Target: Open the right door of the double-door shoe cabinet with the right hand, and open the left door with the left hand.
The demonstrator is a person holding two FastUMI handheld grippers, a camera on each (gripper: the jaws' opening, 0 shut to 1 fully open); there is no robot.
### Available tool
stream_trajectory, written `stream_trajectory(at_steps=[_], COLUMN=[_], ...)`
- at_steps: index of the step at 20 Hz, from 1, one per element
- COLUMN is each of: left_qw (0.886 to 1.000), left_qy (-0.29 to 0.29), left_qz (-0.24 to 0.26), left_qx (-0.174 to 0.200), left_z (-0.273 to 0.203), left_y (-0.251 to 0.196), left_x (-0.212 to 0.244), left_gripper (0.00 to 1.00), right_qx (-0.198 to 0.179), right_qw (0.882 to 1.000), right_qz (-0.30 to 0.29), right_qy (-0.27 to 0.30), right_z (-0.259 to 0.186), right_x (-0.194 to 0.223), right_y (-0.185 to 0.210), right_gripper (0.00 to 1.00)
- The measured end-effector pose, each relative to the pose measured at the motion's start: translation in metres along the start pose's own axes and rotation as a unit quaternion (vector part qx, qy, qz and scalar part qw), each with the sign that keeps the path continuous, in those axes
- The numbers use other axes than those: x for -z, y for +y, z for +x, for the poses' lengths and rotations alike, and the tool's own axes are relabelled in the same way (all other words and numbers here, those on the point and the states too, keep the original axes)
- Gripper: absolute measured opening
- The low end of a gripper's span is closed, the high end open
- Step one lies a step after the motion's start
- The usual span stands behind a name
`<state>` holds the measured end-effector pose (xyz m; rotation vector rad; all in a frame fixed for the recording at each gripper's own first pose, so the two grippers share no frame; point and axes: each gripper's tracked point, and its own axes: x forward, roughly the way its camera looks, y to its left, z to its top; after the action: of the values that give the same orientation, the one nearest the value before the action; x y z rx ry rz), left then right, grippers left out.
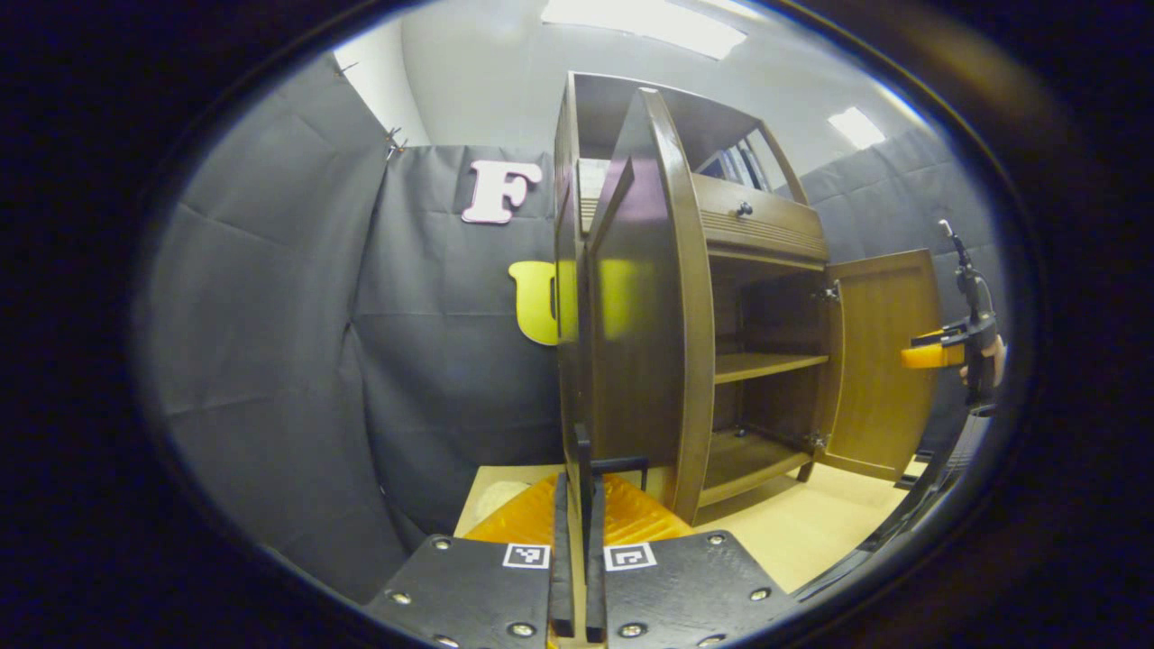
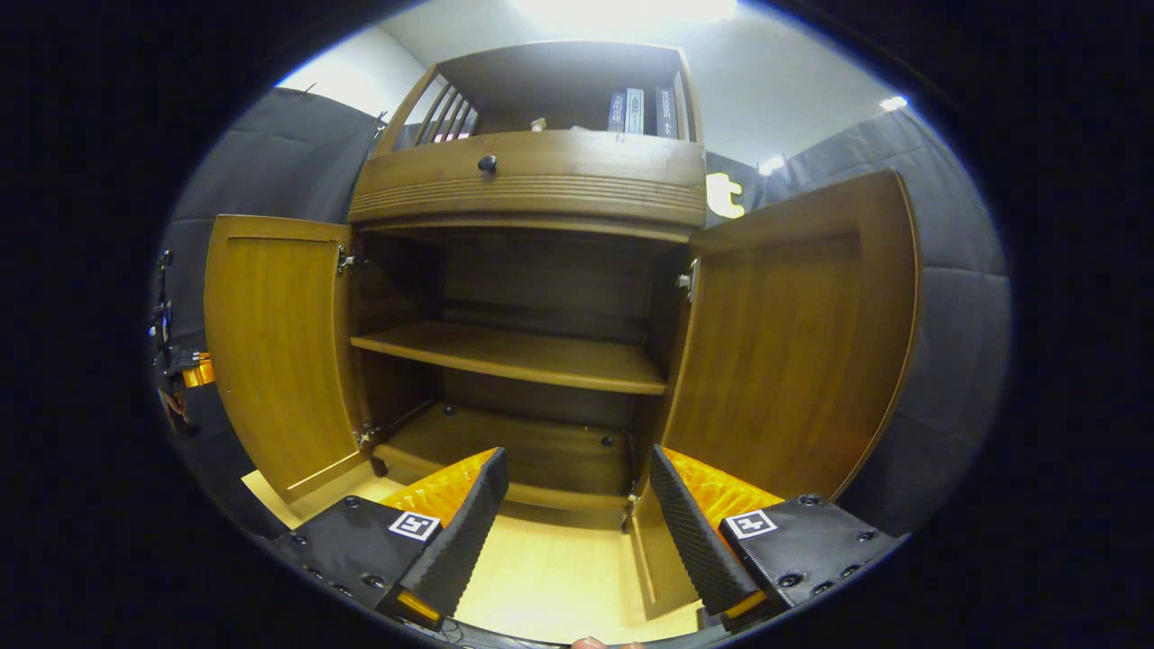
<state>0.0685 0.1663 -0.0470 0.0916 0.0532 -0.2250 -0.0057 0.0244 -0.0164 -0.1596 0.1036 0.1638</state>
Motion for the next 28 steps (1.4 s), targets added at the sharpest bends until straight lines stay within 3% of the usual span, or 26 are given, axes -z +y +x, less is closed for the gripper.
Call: stream_trajectory(at_steps=[4,8,14,18,21,23,28], left_qw=[0.999,0.998,0.990,0.988,0.980,0.975,0.976], left_qy=[0.016,0.012,-0.032,-0.047,-0.054,-0.055,-0.023], left_qz=[-0.001,-0.019,-0.018,-0.039,-0.030,-0.034,-0.079], left_qx=[-0.030,-0.064,-0.137,-0.138,-0.187,-0.212,-0.203], left_z=[-0.010,-0.051,-0.100,-0.107,-0.115,-0.118,-0.108], left_y=[0.004,-0.008,-0.051,-0.096,-0.106,-0.118,-0.158], left_x=[0.006,-0.016,-0.083,-0.104,-0.107,-0.105,-0.092], left_gripper=[0.07,0.07,0.07,0.58,0.96,0.96,0.96], right_qx=[0.012,0.019,-0.021,-0.060,-0.080,-0.084,-0.077], right_qw=[1.000,0.998,0.999,0.997,0.995,0.995,0.995], right_qz=[0.020,0.033,0.037,0.044,0.051,0.055,0.060], right_qy=[-0.021,-0.050,-0.023,-0.008,-0.004,-0.009,-0.010], right_z=[-0.004,-0.013,-0.031,-0.043,-0.054,-0.060,-0.070], right_x=[-0.013,-0.023,-0.006,0.009,0.015,0.016,0.019], right_y=[-0.012,-0.033,-0.039,-0.033,-0.035,-0.041,-0.065], right_gripper=[0.95,0.97,0.99,0.97,0.97,0.99,0.97])
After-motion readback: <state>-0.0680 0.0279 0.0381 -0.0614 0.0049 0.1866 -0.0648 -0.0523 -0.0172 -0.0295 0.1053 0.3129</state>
